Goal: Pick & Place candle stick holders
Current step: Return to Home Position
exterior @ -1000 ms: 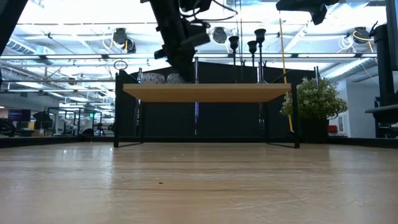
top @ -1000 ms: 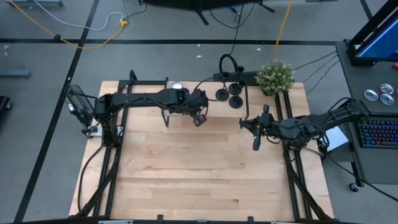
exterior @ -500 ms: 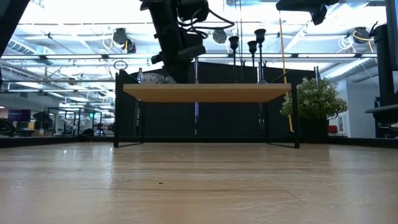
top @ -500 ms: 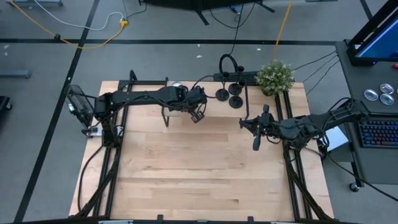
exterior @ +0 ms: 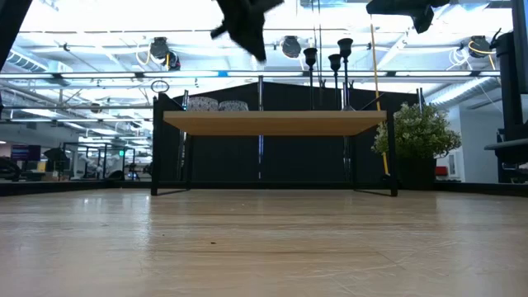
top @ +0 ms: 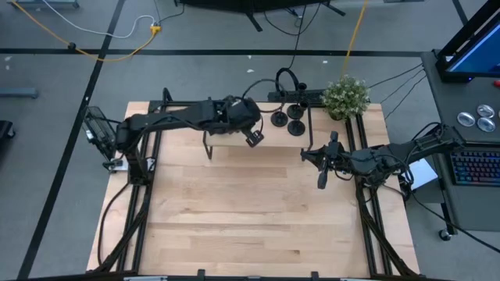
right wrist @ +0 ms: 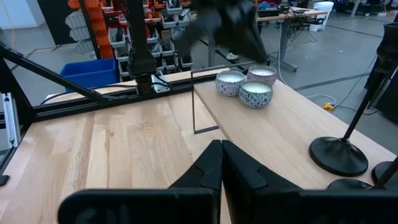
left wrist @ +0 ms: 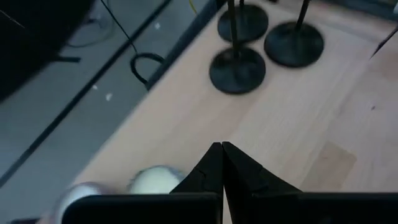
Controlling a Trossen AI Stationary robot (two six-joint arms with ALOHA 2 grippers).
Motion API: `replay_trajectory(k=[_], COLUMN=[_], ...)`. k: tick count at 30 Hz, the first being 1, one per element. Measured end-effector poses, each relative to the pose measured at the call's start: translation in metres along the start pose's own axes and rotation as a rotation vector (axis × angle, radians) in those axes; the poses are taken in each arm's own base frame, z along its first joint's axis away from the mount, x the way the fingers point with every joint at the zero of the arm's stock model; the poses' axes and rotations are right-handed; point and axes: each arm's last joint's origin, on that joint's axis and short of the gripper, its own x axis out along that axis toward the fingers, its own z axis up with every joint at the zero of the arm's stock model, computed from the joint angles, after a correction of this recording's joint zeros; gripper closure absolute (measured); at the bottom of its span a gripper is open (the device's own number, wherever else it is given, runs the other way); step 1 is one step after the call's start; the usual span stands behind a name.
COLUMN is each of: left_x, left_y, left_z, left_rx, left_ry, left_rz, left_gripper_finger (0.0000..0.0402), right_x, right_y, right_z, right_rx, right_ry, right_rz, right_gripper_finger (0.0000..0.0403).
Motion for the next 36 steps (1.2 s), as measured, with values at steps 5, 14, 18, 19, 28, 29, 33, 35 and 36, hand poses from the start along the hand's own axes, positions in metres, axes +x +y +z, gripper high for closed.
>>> replay_trajectory(k=[5, 14, 18, 19, 28, 29, 33, 35, 36], left_x=[-0.051, -0.119, -0.138, -0.141, -0.149, -0.146, -0.130, -0.120, -0.117], left_y=[0.001, 0.012, 0.025, 0.026, 0.045, 0.047, 0.058, 0.062, 0.063], left_z=[0.008, -0.029, -0.062, -0.071, -0.162, -0.173, -0.216, -0.235, -0.243], left_rx=[-0.016, -0.027, -0.107, -0.118, -0.219, -0.222, -0.261, -0.290, -0.301], left_ry=[0.003, -0.021, -0.065, -0.082, -0.299, -0.316, -0.352, -0.359, -0.371], left_rz=[0.006, 0.005, -0.016, -0.036, -0.263, -0.283, -0.339, -0.351, -0.365], left_gripper_finger=[0.0400, 0.0400, 0.0400, 0.0400, 0.0399, 0.0400, 0.0398, 0.0399, 0.0400], right_x=[0.000, -0.003, -0.008, -0.010, -0.021, -0.021, -0.025, -0.028, -0.028], right_y=[0.000, -0.002, -0.005, -0.007, -0.017, -0.017, -0.021, -0.024, -0.025], right_z=[0.000, 0.000, 0.001, 0.001, -0.007, -0.007, -0.011, -0.014, -0.015], right_rx=[-0.002, -0.023, -0.019, -0.023, -0.039, -0.033, -0.063, -0.082, -0.082], right_ry=[0.002, 0.003, 0.002, 0.008, 0.085, 0.090, 0.128, 0.152, 0.165], right_rz=[0.000, 0.001, 0.002, 0.002, -0.016, -0.018, -0.028, -0.034, -0.039], right_gripper_finger=[0.0403, 0.0403, 0.0403, 0.0403, 0.0403, 0.0403, 0.0403, 0.0403, 0.0403])
